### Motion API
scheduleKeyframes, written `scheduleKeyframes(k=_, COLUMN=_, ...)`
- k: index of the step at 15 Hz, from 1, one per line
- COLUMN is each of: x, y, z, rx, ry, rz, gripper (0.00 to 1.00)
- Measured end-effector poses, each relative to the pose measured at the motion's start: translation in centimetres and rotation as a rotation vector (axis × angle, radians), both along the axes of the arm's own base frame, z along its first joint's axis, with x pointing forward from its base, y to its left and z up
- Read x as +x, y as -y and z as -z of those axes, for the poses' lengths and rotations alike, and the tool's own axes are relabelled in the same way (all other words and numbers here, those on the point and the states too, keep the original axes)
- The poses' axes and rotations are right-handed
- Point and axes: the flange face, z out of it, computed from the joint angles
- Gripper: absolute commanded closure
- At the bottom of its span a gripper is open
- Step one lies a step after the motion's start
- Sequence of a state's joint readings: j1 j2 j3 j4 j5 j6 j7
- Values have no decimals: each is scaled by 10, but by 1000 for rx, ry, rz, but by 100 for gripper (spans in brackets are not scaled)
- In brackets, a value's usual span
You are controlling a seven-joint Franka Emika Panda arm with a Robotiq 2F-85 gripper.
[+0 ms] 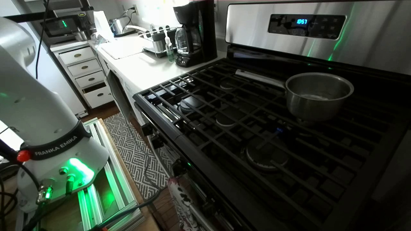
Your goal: Move the pot to the left
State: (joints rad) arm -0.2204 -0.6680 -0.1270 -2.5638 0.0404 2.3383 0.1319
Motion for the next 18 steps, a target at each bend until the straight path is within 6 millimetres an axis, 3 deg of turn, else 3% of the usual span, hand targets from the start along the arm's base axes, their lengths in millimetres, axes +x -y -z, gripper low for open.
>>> scheduleKeyframes(k=5, x=30, y=48, z=45, rx=-75, ry=-66, rz=214, gripper=0)
scheduleKeyframes(k=11, x=69, y=76, z=93, rx=-60, ry=-184, rz=313, gripper=0)
scheduleKeyframes(k=18, x=68, y=76, z=91, rx=-56, ry=-179, rz=318, gripper=0)
